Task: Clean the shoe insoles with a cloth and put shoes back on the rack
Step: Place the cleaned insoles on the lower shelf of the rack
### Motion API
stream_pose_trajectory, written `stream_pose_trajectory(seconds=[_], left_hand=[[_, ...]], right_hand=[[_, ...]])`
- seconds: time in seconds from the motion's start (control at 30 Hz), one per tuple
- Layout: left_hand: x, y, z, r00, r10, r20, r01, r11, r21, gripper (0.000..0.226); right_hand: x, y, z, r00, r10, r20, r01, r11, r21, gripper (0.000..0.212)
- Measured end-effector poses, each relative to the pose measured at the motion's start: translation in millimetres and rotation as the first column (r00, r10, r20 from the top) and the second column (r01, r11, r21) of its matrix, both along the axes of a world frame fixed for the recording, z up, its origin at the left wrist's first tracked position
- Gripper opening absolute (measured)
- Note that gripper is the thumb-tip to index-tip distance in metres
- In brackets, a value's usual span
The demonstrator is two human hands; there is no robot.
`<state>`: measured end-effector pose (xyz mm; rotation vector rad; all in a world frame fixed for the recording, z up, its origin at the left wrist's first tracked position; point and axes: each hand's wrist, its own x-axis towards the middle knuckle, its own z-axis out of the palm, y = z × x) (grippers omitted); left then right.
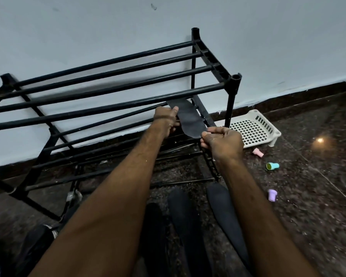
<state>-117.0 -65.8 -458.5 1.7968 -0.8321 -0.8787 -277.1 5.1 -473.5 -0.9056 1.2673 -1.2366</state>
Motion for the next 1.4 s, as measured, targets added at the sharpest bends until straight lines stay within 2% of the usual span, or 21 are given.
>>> stream_pose_trajectory(seconds=[0.1, 0.17, 0.27, 0.37, 0.47, 0.53, 0.57, 0.67, 0.73, 0.8, 0.87, 0.97, 1.03, 1.17, 1.23, 1.3, 1.4], left_hand=[[4, -8, -11, 0.962, -0.059, 0.266, 0.056, 0.998, 0.019, 0.043], [4, -7, -12, 0.909, -0.084, 0.408, 0.048, 0.994, 0.097, 0.044], [-1, 7, -2, 0.840, -0.060, 0.540, -0.019, 0.990, 0.139, 0.045], [-14, 42, 18, 0.801, 0.075, 0.593, -0.119, 0.992, 0.035, 0.038], [-44, 94, 19, 0.839, 0.265, 0.475, -0.241, 0.964, -0.112, 0.028], [-76, 128, -1, 0.875, 0.292, 0.385, -0.253, 0.956, -0.149, 0.023], [-93, 144, -17, 0.899, 0.255, 0.356, -0.222, 0.966, -0.130, 0.021], [-140, 182, -74, 0.946, 0.060, 0.319, -0.100, 0.989, 0.109, 0.023], [-161, 204, -109, 0.956, -0.084, 0.280, -0.015, 0.942, 0.335, 0.029], [-176, 225, -136, 0.950, -0.204, 0.235, 0.058, 0.858, 0.510, 0.033], [-186, 240, -157, 0.953, -0.241, 0.183, 0.093, 0.809, 0.580, 0.033], [-196, 248, -178, 0.979, -0.154, 0.136, 0.052, 0.826, 0.561, 0.029], [-198, 247, -190, 0.995, -0.060, 0.076, 0.012, 0.859, 0.512, 0.025], [-190, 241, -229, 0.999, -0.020, -0.036, 0.035, 0.871, 0.490, 0.012], [-189, 245, -215, 0.992, -0.012, -0.125, 0.068, 0.886, 0.458, 0.014], [-191, 251, -187, 0.969, 0.015, -0.247, 0.092, 0.906, 0.414, 0.006], [-188, 257, -163, 0.919, 0.031, -0.394, 0.122, 0.926, 0.357, 0.019]], right_hand=[[5, 1, -9, 0.981, -0.074, -0.178, 0.063, 0.996, -0.066, 0.015], [6, 1, -13, 0.957, -0.107, -0.271, 0.081, 0.991, -0.106, 0.017], [6, 1, -18, 0.920, -0.148, -0.363, 0.096, 0.983, -0.159, 0.026], [-8, 7, -14, 0.889, -0.161, -0.428, 0.103, 0.982, -0.155, 0.027], [-50, 21, -28, 0.915, -0.150, -0.375, 0.127, 0.988, -0.085, 0.021], [-88, 47, -53, 0.911, -0.137, -0.389, 0.141, 0.990, -0.016, 0.015], [-106, 66, -64, 0.892, -0.125, -0.435, 0.156, 0.987, 0.038, 0.012], [-147, 120, -101, 0.760, -0.001, -0.650, 0.165, 0.968, 0.192, 0.016], [-156, 148, -121, 0.660, 0.126, -0.741, 0.129, 0.952, 0.277, 0.026], [-155, 164, -139, 0.615, 0.244, -0.750, 0.091, 0.923, 0.375, 0.030], [-155, 169, -163, 0.559, 0.335, -0.759, 0.062, 0.895, 0.441, 0.032], [-162, 157, -232, 0.496, 0.382, -0.780, 0.063, 0.880, 0.471, 0.038], [-163, 150, -272, 0.530, 0.377, -0.759, 0.085, 0.868, 0.490, 0.042], [-147, 163, -244, 0.643, 0.357, -0.678, 0.087, 0.845, 0.527, 0.043], [-140, 172, -208, 0.680, 0.333, -0.654, 0.097, 0.842, 0.530, 0.039], [-137, 178, -185, 0.701, 0.291, -0.651, 0.121, 0.851, 0.511, 0.034], [-142, 184, -171, 0.758, 0.207, -0.619, 0.155, 0.864, 0.479, 0.027]])
